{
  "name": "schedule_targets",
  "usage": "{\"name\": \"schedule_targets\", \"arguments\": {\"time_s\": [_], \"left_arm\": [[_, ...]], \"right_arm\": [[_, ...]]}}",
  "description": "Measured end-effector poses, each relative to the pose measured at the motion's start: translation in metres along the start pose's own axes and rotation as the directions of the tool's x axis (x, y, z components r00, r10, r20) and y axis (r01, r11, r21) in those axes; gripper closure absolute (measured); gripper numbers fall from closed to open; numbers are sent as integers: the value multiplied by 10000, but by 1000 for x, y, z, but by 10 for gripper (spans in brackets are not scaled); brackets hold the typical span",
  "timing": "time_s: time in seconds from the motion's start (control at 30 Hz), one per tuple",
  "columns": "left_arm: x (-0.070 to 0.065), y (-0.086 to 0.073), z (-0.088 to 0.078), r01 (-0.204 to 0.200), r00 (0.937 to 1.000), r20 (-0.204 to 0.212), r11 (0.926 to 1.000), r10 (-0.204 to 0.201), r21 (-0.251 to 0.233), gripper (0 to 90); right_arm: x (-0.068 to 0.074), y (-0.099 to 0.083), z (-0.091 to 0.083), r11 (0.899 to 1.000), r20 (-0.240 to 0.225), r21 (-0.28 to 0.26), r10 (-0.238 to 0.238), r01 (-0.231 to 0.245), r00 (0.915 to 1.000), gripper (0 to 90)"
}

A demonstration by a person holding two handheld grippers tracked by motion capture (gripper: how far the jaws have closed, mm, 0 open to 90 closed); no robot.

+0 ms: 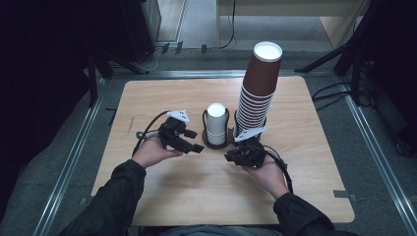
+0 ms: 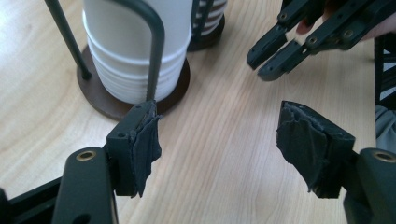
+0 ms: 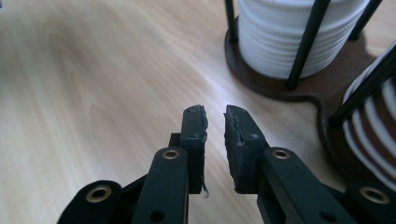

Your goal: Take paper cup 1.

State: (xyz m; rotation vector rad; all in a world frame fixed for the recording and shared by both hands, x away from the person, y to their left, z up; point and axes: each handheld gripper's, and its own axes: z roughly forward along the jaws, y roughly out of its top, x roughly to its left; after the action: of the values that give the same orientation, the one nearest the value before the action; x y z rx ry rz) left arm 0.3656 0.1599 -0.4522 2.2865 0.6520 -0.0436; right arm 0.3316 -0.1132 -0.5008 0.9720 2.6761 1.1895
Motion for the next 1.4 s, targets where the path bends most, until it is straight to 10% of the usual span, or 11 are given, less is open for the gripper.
{"name": "schedule_targets", "arguments": {"time_s": [0.9,1.4], "left_arm": [[26,84,-5,-1125,9927,-432,9936,1129,112,229],[27,93,11,-1268,9904,-560,9919,1265,-24,303]], "right_arm": [[16,21,38,9742,1718,-2013,1373,-1017,9755,900],[17,25,49,9767,2281,-2040,1139,-669,9670,900]]}}
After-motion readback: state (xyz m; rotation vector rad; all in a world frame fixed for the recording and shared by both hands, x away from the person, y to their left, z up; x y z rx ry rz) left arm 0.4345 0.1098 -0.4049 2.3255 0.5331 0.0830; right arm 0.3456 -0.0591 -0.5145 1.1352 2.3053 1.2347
